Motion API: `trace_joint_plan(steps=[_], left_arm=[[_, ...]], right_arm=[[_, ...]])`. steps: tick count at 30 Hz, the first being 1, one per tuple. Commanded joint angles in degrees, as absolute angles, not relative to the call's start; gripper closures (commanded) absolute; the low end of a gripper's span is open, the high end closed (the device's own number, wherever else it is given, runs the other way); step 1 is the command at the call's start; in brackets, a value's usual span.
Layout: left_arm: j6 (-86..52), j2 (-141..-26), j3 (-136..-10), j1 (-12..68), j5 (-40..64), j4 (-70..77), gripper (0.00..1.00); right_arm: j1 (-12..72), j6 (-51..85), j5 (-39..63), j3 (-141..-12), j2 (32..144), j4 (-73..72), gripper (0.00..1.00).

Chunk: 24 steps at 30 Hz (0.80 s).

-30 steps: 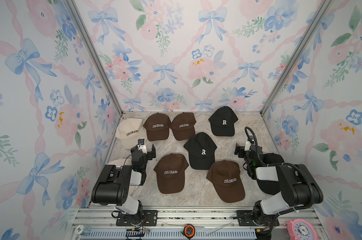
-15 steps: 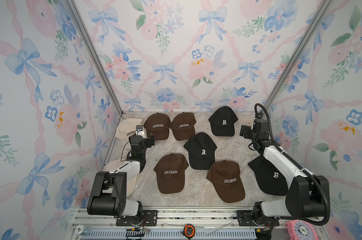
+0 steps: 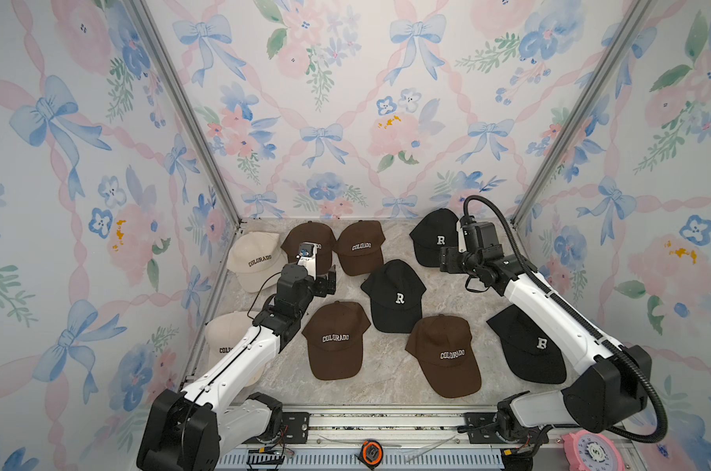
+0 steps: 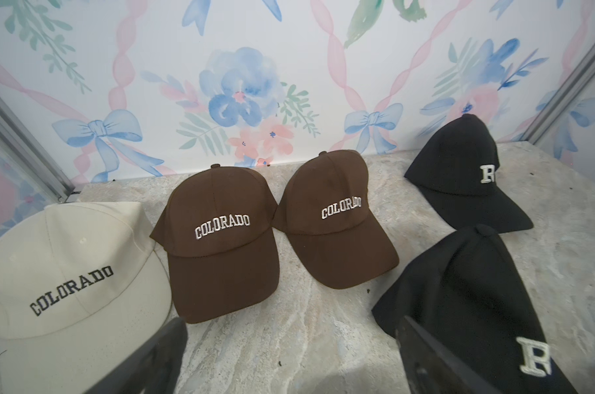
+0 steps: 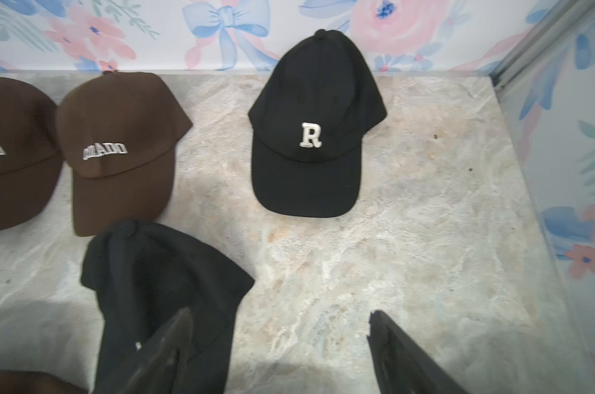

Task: Stack the baseball caps by color
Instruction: Pick up the baseball cap from the center of the board.

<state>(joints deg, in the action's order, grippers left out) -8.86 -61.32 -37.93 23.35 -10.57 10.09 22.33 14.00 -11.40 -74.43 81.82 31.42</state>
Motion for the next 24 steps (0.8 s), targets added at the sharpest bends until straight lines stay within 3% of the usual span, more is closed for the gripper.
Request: trace_joint_plan(steps=[1, 13, 24], left_arm=[[-10.9, -56.8, -35.6, 26.7, -12.5, 6.1, 0.02], [-11.3, -48.3, -31.3, 31.7, -13.1, 2.2, 0.02], [-11.1, -47.7, -31.3, 32.8, -11.9, 1.3, 0.02]], right_arm=[[26.3, 17.5, -8.4, -76.5, 84.4, 37.0, 0.19], [36.2, 21.7, -5.8, -81.4, 94.5, 36.7, 0.26], [37.9, 22.7, -5.9, -86.1, 104.8, 36.8, 0.36]])
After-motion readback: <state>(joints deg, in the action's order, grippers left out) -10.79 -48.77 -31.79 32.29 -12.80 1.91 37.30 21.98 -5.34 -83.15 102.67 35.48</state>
